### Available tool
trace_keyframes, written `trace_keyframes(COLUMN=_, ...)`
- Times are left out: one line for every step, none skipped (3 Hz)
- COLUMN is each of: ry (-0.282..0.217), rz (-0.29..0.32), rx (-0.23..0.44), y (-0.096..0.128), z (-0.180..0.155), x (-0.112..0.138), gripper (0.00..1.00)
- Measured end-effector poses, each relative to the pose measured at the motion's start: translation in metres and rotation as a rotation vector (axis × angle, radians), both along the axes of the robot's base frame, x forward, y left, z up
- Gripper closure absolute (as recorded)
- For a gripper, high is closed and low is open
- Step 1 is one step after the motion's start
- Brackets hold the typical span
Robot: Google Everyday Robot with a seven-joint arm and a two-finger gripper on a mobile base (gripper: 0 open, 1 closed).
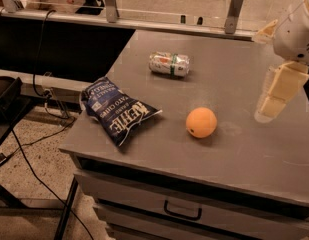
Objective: Place 7up can upright
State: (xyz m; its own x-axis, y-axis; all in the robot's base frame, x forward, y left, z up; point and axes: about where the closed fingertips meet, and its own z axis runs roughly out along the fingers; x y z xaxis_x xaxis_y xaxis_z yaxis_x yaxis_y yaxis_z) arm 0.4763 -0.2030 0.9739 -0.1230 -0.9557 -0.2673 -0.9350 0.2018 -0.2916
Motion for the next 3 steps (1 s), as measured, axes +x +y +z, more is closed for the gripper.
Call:
trace_keyframes(ry=-0.044, rz=0.095, rx=0.045, y=0.020, z=-0.006, x=0.041, gripper=0.00)
trace_keyframes(ry=-0.117, rz=0.254, rx=0.092, y=0.055, z=-0.011, x=0.099, gripper=0.00)
trace_keyframes(ry=-0.153, rz=0.361, rx=0.106, y=0.094, z=-0.013, x=0.134, gripper=0.00)
